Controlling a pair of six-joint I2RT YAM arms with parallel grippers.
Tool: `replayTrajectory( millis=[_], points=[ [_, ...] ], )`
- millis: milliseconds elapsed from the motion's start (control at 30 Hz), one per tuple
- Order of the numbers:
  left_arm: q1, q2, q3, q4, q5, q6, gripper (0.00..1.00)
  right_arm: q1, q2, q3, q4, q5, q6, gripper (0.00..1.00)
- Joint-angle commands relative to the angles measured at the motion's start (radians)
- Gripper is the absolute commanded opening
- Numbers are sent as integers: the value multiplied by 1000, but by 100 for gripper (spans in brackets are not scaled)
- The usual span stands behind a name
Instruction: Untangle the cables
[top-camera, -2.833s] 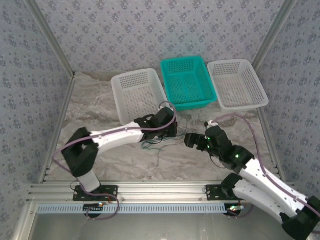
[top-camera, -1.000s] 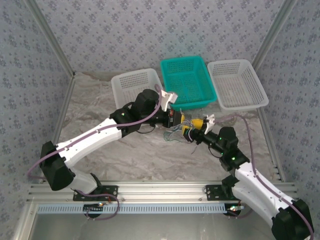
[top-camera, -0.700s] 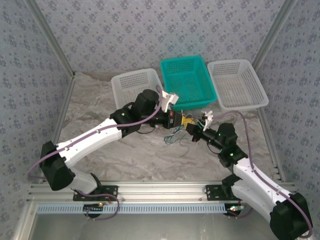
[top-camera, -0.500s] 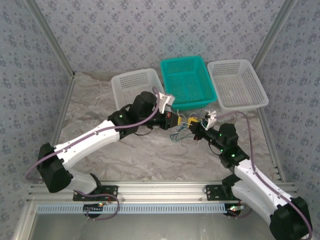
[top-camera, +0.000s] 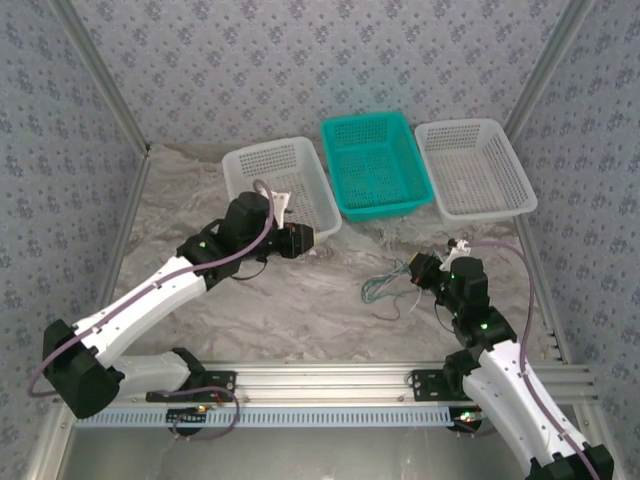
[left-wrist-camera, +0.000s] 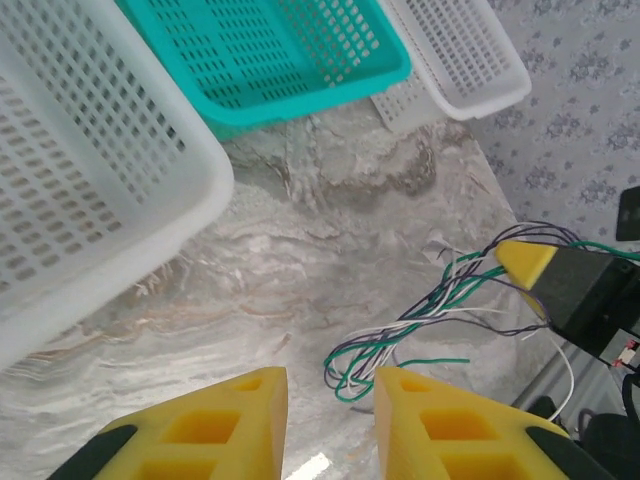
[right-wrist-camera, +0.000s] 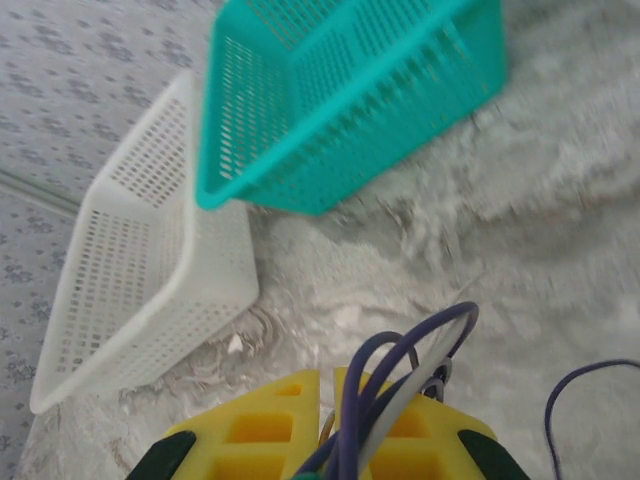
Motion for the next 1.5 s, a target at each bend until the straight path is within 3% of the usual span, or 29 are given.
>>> replayTrajectory(
  millis=[0, 167, 367, 467, 567, 700, 767, 867, 1100, 1167, 1233, 1367, 1467],
  points=[
    [-5, 45, -42, 163, 139, -73, 30, 13, -1, 68, -126, 30, 128, 0],
    [-81, 137, -62, 342, 241, -164, 40, 26, 12, 102, -135, 16, 161, 0],
    [-169, 273, 8, 401, 203, -145, 48, 53, 12, 97, -14, -82, 69, 0],
    [-162, 311, 7, 423, 131, -180, 50, 67, 14, 105, -4, -94, 64, 0],
    [-150, 358, 6, 515, 176, -216, 55, 79, 18, 116, 28, -150, 37, 0],
    [-130, 402, 42, 516, 193, -222, 61, 109, 23, 136, 52, -201, -49, 0],
    [-100, 386, 20, 531, 165, -238, 71, 120, 23, 158, 18, -199, -74, 0],
    [-56, 377, -7, 544, 190, -242, 98, 134, 23, 169, 16, -200, -85, 0],
    [-47, 427, 11, 554, 326, -227, 99, 151, 34, 171, 93, -211, -88, 0],
    [-46, 452, 23, 575, 381, -247, 92, 153, 34, 170, 102, -190, -78, 0],
    [-46, 460, 17, 618, 408, -275, 73, 155, 34, 171, 96, -163, -72, 0],
    [-41, 442, -10, 647, 409, -300, 46, 156, 33, 180, 63, -110, -81, 0],
    [-30, 422, -27, 616, 392, -292, 13, 156, 31, 174, 73, -89, -77, 0]
  ],
)
